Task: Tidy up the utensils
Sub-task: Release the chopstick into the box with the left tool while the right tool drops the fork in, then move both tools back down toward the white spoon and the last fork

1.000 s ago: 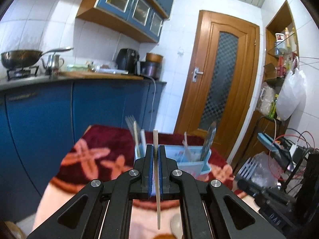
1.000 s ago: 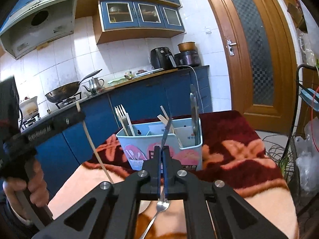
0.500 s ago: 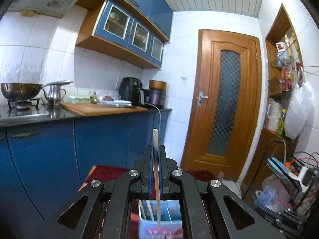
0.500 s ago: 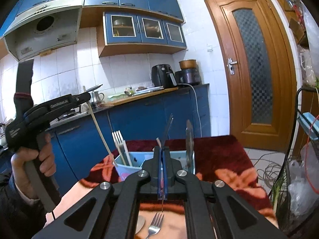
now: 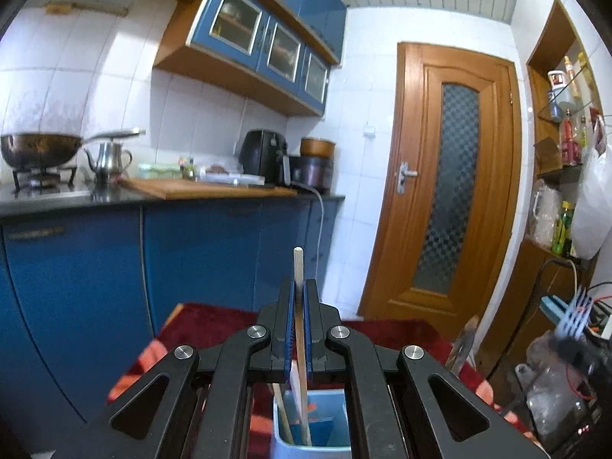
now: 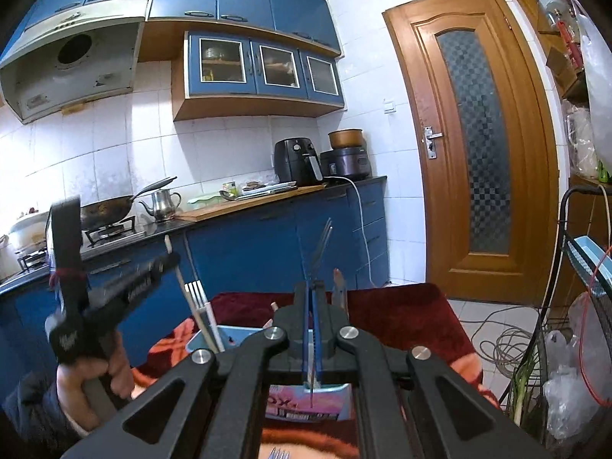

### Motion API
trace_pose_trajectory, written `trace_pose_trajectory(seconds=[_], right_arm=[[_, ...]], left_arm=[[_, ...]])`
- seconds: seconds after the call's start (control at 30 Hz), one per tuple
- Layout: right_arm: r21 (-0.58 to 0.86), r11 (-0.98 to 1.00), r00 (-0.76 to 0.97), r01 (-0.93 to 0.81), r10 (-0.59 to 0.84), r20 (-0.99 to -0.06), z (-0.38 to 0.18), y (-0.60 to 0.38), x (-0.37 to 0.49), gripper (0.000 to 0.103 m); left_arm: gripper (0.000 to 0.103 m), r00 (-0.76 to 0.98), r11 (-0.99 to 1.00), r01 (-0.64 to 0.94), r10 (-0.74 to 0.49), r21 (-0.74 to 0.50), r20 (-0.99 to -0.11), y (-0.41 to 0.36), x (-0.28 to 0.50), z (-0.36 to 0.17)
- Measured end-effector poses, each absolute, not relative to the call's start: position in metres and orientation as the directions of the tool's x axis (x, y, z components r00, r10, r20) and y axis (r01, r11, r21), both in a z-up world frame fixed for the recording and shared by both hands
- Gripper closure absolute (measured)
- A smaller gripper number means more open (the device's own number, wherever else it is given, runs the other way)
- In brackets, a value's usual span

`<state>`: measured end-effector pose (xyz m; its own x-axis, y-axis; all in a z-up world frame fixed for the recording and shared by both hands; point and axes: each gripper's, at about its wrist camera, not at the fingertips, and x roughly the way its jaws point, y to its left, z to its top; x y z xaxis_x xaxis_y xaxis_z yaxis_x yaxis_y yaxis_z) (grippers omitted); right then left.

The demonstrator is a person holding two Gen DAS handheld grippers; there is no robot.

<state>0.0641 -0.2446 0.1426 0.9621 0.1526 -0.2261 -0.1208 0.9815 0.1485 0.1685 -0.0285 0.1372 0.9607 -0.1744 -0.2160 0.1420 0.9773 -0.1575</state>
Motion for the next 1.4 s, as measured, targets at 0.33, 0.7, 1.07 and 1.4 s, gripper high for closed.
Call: trace_pose_trajectory(seconds=[0.33,0.7,1.07,1.4], right_arm=[[0.117,0.99,0.96,-0.082,0.11,-0.256,0.13,-0.237,0.1,0.099],[0.171,0.978,0.929,-0.117,0.168,-0.33,0.105,-0.239,0.113,0.08],[0.19,0.973,0.922,-0.131,0.19,-0.337,0.108,-0.234,0.082,0.078],[0.217,0.966,0.906,-0.14,0.213,-0.364,0.106,-0.22,0.045,0.068]], left_arm=[[0.099,0.927,0.974,0.144,-0.195,-0.175,-0.321,-0.029,0.182,0.102],[0.081,0.885,0.971,0.14,-0.211,-0.195,-0.415,-0.025,0.182,0.087],[0.073,0.871,0.973,0.164,-0.22,-0.162,-0.44,-0.03,0.147,0.093],[0.072,0.84,0.974,0.188,-0.227,-0.128,-0.493,-0.034,0.107,0.098]])
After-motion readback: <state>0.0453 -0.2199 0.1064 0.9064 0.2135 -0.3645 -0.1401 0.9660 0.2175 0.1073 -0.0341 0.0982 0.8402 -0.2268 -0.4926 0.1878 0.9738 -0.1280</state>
